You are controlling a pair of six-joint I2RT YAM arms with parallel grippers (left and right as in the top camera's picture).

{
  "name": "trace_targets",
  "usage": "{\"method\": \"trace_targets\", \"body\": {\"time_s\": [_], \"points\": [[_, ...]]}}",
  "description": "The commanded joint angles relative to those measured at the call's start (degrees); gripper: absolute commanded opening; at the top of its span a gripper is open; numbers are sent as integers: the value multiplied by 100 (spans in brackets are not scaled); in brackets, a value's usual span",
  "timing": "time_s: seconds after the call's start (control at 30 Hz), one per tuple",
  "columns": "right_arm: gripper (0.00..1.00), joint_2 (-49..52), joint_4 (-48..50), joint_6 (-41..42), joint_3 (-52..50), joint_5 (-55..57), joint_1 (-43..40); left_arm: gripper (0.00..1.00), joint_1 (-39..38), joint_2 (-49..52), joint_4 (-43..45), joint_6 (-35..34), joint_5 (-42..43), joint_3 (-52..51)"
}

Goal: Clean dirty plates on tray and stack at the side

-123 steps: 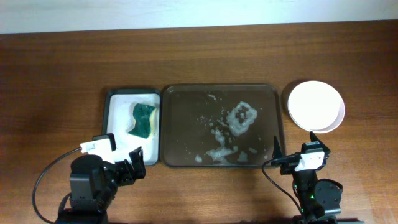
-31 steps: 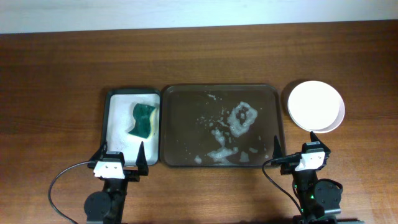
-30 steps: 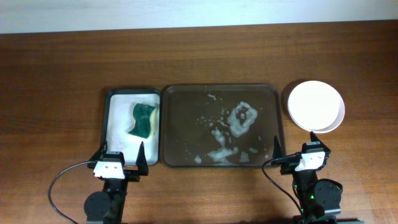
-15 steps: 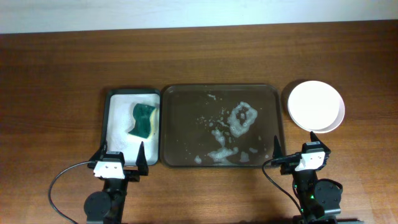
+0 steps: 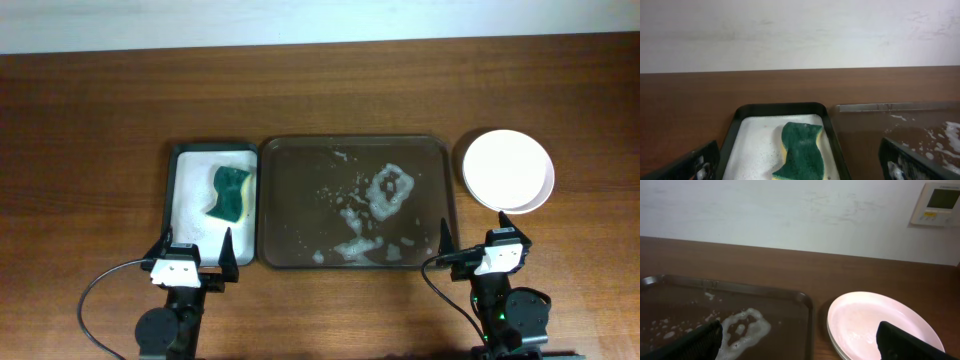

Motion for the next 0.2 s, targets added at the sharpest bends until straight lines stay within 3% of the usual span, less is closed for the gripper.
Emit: {"method": "trace_targets", "body": {"time_s": [0.0, 0.17], "points": [[99, -59, -42, 26, -31, 90, 42, 99, 31, -39, 4, 105, 61, -37], [99, -61, -39, 26, -31, 90, 42, 99, 31, -39, 4, 107, 61, -37]]}}
